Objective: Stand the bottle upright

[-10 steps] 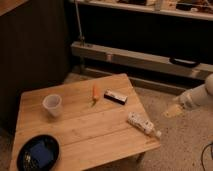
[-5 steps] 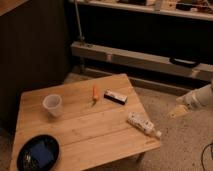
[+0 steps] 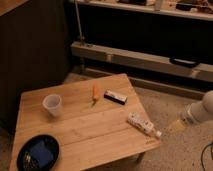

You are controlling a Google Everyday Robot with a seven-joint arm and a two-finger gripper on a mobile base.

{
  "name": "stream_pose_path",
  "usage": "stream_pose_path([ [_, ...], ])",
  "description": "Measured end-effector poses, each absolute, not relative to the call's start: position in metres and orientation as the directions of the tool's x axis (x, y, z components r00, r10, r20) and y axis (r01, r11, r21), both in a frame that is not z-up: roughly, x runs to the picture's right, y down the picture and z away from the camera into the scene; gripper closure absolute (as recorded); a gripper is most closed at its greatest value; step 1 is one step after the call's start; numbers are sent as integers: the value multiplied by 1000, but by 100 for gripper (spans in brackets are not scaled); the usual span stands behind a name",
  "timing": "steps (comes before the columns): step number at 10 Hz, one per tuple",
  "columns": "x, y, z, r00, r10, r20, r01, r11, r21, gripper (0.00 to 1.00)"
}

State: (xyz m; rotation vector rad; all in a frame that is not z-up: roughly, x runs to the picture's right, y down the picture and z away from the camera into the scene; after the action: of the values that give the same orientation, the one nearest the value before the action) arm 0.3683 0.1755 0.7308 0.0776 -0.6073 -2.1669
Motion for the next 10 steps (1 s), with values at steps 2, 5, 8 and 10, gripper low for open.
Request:
stream_pose_path([
  [2,373,175,739,-588,-806,64,732,-498,465,20],
  [5,367,161,767,-559,-828,-43,691,-494,527,20],
  [8,355,174,778,-595,-804,-10,653,-490,578,20],
  [10,360,200,772,-601,-798,44,663,-467,585,20],
])
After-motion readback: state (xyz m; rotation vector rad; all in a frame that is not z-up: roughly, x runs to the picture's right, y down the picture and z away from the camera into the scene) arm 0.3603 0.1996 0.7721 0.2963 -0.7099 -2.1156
